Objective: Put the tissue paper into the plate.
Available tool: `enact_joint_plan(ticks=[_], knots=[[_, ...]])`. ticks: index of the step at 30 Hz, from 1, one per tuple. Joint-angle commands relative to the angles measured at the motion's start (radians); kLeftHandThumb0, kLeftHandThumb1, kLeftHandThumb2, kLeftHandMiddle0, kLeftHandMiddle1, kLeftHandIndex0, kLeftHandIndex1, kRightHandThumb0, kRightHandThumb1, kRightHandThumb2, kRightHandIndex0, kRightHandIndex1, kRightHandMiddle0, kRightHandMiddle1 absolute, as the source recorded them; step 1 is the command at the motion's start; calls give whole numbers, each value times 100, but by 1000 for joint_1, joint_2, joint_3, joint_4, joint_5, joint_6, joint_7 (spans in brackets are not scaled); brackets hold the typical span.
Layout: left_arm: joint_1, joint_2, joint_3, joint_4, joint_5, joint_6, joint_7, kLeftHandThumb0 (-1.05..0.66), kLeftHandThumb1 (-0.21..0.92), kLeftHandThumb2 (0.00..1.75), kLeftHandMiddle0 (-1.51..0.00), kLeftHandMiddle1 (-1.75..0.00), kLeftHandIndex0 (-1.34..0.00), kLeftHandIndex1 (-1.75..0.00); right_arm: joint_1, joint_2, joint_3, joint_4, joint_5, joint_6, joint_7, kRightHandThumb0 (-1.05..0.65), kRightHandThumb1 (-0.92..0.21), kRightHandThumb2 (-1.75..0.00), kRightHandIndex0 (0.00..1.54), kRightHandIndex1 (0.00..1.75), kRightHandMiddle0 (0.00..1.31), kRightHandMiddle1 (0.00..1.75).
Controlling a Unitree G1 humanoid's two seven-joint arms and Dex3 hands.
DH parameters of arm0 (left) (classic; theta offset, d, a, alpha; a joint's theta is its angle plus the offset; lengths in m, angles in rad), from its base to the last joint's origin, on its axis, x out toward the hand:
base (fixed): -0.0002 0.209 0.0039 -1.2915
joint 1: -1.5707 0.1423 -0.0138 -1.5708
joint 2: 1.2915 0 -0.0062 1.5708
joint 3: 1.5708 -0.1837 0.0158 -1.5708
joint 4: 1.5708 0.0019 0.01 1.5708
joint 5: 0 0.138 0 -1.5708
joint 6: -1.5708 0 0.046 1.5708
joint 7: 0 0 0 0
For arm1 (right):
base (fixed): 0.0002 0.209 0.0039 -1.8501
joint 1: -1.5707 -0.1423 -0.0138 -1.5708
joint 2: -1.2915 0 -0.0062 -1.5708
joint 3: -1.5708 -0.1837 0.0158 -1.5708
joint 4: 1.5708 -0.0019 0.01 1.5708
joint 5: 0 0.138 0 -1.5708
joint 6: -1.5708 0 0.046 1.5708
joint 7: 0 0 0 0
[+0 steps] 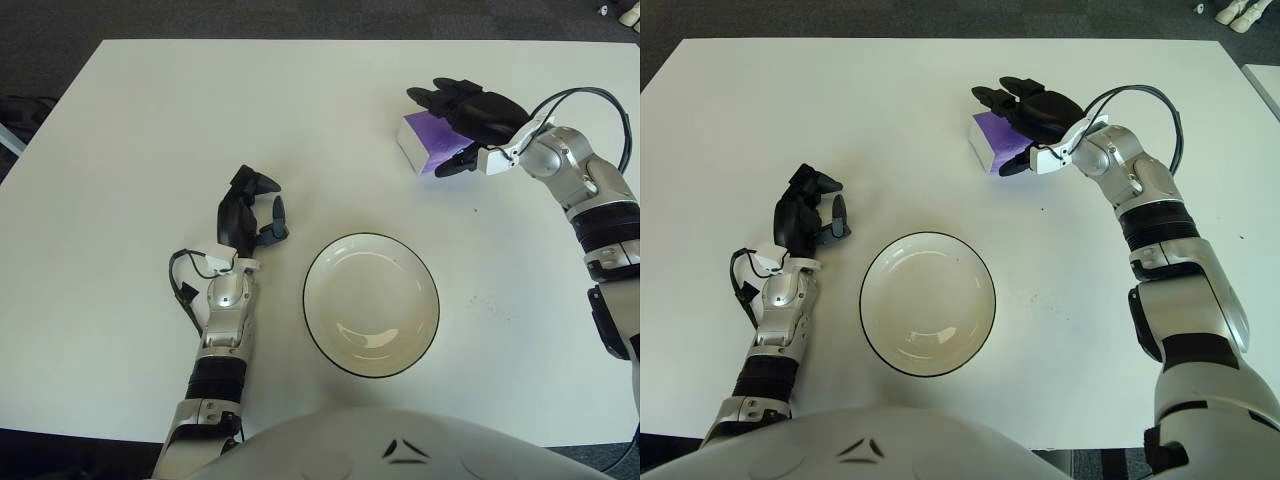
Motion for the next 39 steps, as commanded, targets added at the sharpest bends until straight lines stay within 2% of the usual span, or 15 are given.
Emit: enact_joint_plan(ticks=[1, 12, 23, 29, 39], knots=[[86, 1, 5, 90, 3, 20, -6, -46, 37, 126, -98, -175, -57, -175, -29, 8, 12, 56, -2, -13, -12, -100, -53, -63, 0, 0, 0, 0], [87, 6, 5, 90, 5, 21, -9, -46, 37, 127, -98, -175, -57, -175, -90, 21, 58, 173, -46, -37, -67, -98, -48, -68, 0, 0, 0, 0], [87, 9, 5, 87, 3, 19, -14, -46, 38, 125, -101, -175, -56, -175, -177, 67, 148, 340, -117, -36, -138, -97, -47, -69, 0, 0, 0, 0], [86, 9, 10, 90, 0, 25, -12, -46, 37, 126, -102, -175, -56, -175, -194, 82, 161, 397, -105, -54, -136, -94, -45, -71, 0, 0, 0, 0], [99, 0, 17, 72, 3, 35, 2, -45, 39, 124, -99, -175, -55, -175, -195, 135, 160, 516, -76, -33, -122, -94, -45, -72, 0, 0, 0, 0]])
